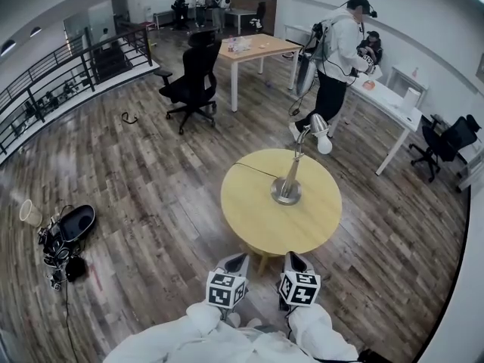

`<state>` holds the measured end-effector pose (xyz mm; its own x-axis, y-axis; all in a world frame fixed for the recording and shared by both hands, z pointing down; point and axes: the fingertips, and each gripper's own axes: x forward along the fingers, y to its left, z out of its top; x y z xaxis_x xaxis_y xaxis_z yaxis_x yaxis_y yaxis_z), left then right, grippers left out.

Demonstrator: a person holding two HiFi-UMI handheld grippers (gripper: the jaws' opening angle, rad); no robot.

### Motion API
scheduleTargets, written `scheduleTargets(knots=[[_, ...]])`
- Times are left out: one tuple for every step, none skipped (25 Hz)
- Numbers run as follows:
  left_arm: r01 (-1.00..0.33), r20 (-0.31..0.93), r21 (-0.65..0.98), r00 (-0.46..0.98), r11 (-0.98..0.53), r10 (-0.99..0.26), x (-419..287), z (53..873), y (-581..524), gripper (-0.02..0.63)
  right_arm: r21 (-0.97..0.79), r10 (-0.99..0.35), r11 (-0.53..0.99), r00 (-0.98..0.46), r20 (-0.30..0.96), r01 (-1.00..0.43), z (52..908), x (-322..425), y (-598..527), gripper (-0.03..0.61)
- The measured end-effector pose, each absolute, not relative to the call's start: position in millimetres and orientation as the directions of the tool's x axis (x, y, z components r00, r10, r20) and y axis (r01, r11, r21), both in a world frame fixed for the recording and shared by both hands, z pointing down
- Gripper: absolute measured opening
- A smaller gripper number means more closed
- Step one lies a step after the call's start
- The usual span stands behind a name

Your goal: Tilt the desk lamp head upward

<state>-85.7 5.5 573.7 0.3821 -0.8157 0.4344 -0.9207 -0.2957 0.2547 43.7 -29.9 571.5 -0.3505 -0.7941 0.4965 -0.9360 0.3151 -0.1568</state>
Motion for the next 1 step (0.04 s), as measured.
scheduleTargets(knots=[[-0.921,0.434,0.255,0.38,-0.293,-0.817,-86.5,574.1,4.0,-0.002,-0.156,-0.793,0.316,-0.351,0.497,-0.936,571.9,43.0,-31.6,0.012]])
